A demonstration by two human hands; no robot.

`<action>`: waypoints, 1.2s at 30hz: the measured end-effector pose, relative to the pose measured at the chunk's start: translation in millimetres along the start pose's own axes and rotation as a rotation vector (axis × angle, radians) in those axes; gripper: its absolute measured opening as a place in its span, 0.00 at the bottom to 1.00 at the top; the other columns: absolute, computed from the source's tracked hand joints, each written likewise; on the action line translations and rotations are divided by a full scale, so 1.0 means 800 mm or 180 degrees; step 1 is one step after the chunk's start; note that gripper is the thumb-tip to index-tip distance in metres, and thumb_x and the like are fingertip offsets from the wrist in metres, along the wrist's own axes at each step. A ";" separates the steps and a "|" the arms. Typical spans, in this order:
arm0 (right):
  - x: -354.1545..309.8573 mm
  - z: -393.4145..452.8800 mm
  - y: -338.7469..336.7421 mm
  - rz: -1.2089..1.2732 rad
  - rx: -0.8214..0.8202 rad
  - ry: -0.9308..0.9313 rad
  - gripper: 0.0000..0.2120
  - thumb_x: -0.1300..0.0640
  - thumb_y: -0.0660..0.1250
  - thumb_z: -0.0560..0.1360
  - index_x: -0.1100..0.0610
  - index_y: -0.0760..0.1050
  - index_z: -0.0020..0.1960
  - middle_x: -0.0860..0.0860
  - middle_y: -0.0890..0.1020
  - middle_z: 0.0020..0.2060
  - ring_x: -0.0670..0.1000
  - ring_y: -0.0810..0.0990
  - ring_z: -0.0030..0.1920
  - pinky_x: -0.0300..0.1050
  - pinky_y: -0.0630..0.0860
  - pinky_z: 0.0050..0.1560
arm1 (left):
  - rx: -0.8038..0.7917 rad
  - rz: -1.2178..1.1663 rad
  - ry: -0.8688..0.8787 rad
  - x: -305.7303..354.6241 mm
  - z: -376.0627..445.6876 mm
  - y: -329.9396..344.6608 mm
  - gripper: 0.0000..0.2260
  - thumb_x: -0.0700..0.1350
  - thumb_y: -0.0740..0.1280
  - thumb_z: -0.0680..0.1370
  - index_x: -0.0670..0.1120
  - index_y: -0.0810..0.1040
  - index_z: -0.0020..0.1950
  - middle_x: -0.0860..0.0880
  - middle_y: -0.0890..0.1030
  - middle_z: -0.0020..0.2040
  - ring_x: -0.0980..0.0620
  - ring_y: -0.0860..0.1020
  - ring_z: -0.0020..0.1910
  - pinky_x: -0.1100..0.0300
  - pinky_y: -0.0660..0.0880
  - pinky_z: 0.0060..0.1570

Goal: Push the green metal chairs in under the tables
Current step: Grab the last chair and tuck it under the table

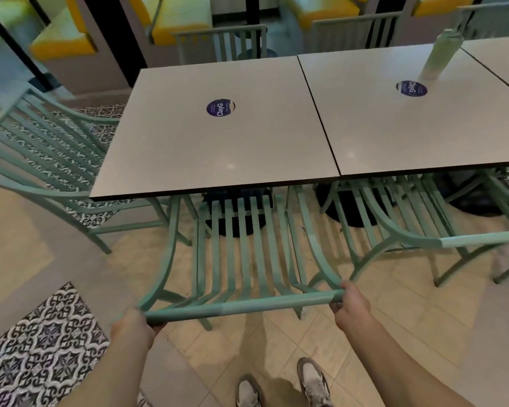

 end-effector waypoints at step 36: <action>-0.001 0.024 0.156 0.0004 0.0092 -0.0035 0.19 0.58 0.69 0.75 0.63 0.72 0.64 0.61 0.78 0.57 0.59 0.80 0.53 0.53 0.80 0.54 | -0.0067 0.0222 0.0059 0.120 -0.012 0.096 0.19 0.41 0.64 0.80 0.40 0.67 0.70 0.38 0.73 0.65 0.37 0.76 0.61 0.40 0.78 0.53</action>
Point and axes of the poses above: each hand's wrist, its own z-axis towards the middle knuckle, its own y-axis out of the palm, x = y × z, the point moved 5 cm from there along z, towards the middle knuckle
